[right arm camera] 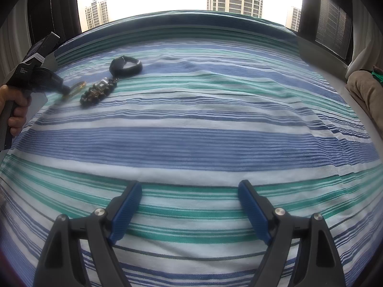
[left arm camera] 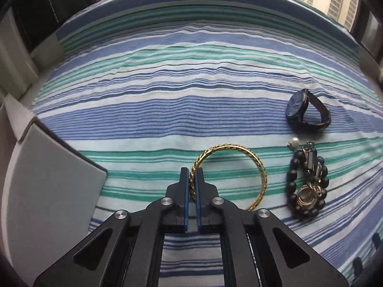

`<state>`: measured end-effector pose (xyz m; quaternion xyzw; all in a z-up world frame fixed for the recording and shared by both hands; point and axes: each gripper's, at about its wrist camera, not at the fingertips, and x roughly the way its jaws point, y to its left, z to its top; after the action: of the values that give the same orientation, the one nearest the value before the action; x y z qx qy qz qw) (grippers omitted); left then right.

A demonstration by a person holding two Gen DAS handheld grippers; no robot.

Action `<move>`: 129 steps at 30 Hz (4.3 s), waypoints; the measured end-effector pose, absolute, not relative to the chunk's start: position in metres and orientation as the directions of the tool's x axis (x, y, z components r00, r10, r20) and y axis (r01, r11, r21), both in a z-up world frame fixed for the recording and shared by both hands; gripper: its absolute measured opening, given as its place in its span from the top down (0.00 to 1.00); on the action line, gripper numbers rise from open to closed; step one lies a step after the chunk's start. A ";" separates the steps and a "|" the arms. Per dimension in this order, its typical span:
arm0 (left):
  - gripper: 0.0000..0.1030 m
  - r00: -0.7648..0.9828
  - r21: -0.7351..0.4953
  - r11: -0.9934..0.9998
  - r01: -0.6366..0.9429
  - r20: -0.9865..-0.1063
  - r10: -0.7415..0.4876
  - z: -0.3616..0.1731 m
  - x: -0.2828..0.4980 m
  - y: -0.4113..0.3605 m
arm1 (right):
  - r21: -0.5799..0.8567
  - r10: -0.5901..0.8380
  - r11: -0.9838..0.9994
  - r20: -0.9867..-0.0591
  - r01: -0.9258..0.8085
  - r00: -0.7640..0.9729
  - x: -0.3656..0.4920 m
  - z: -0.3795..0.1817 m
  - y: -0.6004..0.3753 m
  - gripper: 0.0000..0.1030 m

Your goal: Organize jewelry

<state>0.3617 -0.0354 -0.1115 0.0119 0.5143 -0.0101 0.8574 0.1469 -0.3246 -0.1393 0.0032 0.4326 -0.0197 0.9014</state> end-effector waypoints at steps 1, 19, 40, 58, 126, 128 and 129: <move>0.98 0.472 -0.005 0.999 0.032 -0.881 -0.019 -0.109 0.353 -0.033 | -0.011 -0.033 0.999 -0.780 0.038 0.625 0.147 -0.139 -0.325 0.18; 0.98 0.512 -0.055 0.991 0.124 -0.852 -0.111 -0.075 0.179 -0.014 | -0.011 -0.033 0.999 -0.779 0.038 0.626 0.147 -0.140 -0.325 0.18; 0.81 0.481 -0.162 0.982 0.100 -0.856 -0.191 -0.115 0.153 -0.006 | -0.012 -0.033 0.999 -0.779 0.038 0.627 0.147 -0.140 -0.325 0.18; 0.43 0.531 -0.033 0.983 0.178 -0.838 -0.124 -0.119 0.145 -0.035 | -0.011 -0.033 0.999 -0.778 0.038 0.628 0.147 -0.140 -0.325 0.18; 0.13 0.574 -0.030 0.986 0.163 -0.810 -0.120 -0.124 0.141 -0.031 | 0.063 0.189 0.943 -0.910 -0.327 0.369 0.378 -0.128 -0.169 0.57; 0.13 0.573 -0.030 0.986 0.164 -0.811 -0.120 -0.124 0.142 -0.031 | -0.001 0.143 0.940 -0.907 -0.342 0.396 0.376 -0.131 -0.160 0.59; 0.13 0.573 -0.030 0.986 0.164 -0.811 -0.120 -0.124 0.141 -0.031 | -0.023 0.126 0.939 -0.904 -0.342 0.409 0.374 -0.130 -0.158 0.60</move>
<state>0.1414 -0.0309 -0.1244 0.0241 0.4552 -0.0800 0.8865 0.3742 -0.1585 -0.1303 -0.1027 0.5254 0.1404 0.8329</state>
